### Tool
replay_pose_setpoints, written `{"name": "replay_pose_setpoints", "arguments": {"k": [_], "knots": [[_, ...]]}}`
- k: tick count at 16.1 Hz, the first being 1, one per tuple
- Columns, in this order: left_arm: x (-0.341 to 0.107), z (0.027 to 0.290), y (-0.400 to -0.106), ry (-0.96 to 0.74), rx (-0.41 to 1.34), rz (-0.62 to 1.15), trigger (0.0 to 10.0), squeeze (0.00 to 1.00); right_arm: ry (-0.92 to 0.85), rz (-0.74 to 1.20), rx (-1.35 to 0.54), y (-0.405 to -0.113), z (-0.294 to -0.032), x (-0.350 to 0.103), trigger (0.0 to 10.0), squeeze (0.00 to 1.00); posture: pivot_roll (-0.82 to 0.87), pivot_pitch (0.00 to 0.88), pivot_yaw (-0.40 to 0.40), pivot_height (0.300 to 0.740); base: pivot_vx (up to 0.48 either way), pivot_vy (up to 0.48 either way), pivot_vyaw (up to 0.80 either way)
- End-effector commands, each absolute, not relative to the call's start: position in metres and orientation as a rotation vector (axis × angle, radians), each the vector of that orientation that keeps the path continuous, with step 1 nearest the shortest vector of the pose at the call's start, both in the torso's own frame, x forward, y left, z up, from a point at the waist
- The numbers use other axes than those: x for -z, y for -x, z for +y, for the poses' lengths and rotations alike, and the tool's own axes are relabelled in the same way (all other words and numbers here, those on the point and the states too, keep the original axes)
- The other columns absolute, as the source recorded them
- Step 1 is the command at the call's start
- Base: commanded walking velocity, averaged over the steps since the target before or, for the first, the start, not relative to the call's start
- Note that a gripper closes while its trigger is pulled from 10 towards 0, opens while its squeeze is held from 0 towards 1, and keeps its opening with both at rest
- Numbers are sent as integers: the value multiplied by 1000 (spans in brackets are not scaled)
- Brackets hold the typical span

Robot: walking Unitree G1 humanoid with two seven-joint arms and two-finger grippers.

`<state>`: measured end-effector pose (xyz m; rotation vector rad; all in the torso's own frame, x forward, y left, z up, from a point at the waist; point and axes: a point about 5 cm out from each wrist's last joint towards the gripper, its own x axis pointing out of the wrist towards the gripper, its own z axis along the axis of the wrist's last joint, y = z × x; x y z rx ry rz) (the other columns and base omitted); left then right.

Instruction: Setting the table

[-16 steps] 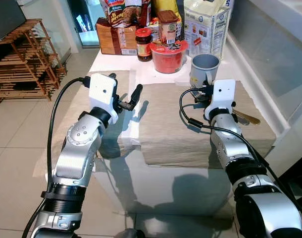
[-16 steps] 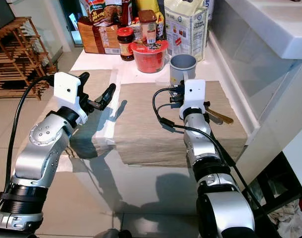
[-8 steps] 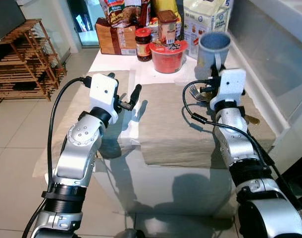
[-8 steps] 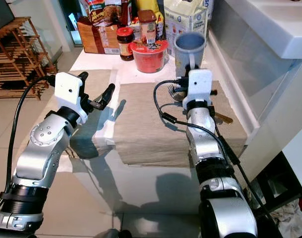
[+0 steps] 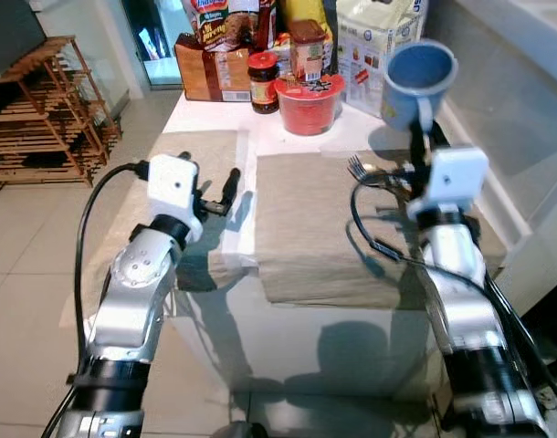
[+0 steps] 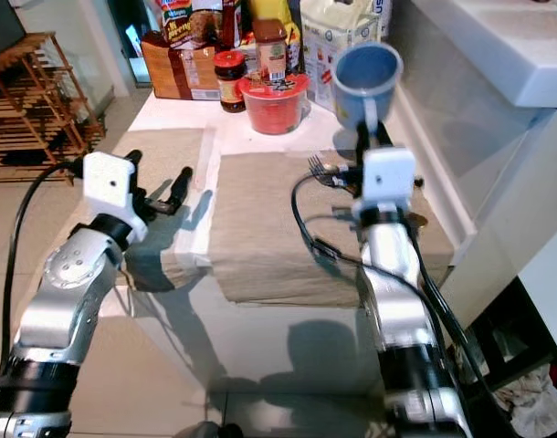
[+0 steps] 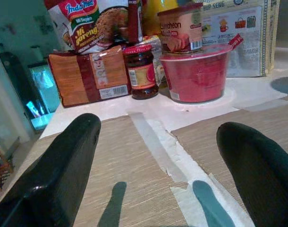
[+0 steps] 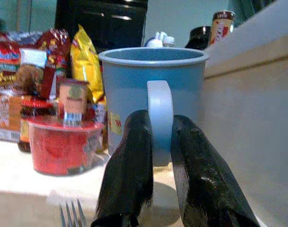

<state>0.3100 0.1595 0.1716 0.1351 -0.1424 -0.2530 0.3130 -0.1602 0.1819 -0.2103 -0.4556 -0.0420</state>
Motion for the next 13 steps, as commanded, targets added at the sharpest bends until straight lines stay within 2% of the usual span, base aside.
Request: {"name": "replay_pose_setpoints", "arguments": {"k": [1,6,9,13], "knots": [[-174,164,-305,-124,229,-148,10000,0,214,-466,27,-305,-158,-185,0,0,-135,0,103,740,0,0,0],[-170,175,-289,-102,172,-155,10000,0,218,-396,-18,-273,-155,-167,0,0,-139,0,100,740,0,0,0],[-164,165,-275,-80,181,-153,10000,0,240,-386,-56,-256,-154,-163,0,0,-132,0,86,740,0,0,0],[-159,161,-267,-59,186,-143,10000,0,231,-363,-59,-257,-152,-160,0,0,-130,0,82,740,0,0,0]]}}
